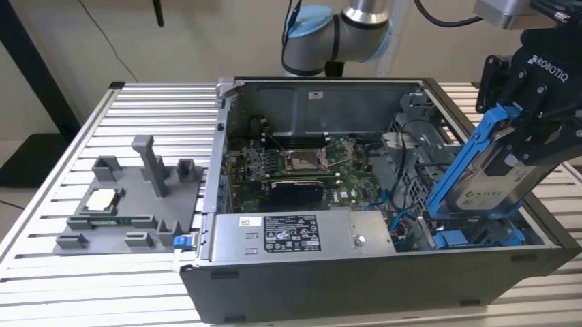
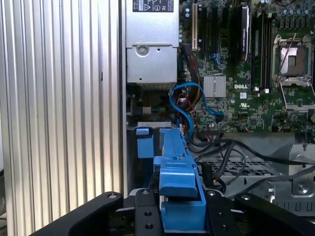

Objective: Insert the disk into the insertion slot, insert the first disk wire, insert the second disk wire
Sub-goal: 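Insert the disk into the insertion slot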

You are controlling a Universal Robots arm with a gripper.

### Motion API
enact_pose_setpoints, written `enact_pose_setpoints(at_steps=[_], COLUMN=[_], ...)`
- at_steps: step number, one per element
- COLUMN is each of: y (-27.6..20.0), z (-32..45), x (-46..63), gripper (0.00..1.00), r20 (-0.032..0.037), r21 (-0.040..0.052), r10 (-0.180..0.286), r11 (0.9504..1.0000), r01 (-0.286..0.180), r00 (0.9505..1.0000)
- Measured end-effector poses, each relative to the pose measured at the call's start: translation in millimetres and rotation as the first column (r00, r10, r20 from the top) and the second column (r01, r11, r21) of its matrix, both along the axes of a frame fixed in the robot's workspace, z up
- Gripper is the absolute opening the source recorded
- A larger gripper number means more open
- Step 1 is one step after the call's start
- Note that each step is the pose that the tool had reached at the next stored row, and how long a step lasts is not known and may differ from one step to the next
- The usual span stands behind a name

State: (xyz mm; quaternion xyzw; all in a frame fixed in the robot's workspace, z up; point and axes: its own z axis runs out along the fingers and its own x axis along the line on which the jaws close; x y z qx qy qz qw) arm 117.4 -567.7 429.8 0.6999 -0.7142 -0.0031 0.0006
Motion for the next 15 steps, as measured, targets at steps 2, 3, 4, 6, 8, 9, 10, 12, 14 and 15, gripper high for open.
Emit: enact_pose_setpoints(at_steps=[2, 3, 4, 6, 8, 9, 10, 12, 14, 15], y=[0.0, 0.0, 0.0, 0.0, 0.0, 0.0, 0.0, 0.0, 0.0, 0.0], z=[-1.0, -1.6, -2.1, -3.1, -4.1, -4.6, -5.0, -6.1, -7.2, -7.7], x=[0.0, -0.1, -0.1, -0.1, -0.2, -0.2, -0.2, -0.3, -0.3, -0.3], gripper=[0.33, 0.33, 0.33, 0.33, 0.33, 0.33, 0.33, 0.33, 0.33, 0.33], r20=[0.0001, 0.0002, 0.0003, 0.0005, 0.0006, 0.0007, 0.0008, 0.0009, 0.001, 0.001], r21=[0.0001, 0.0001, 0.0001, 0.0001, 0.0001, 0.0001, 0.0001, 0.0001, 0.0001, 0.0001], r10=[0.0, 0.0, 0.0, 0.0, 0.0, 0.0, 0.0, 0.0, 0.0, 0.0], r11=[1.0, 1.0, 1.0, 1.0, 1.0, 1.0, 1.0, 1.0, 1.0, 1.0], r01=[0.0, 0.0, 0.0, 0.0, 0.0, 0.0, 0.0, 0.0, 0.0, 0.0], r00=[1.0, 1.0, 1.0, 1.0, 1.0, 1.0, 1.0, 1.0, 1.0, 1.0])
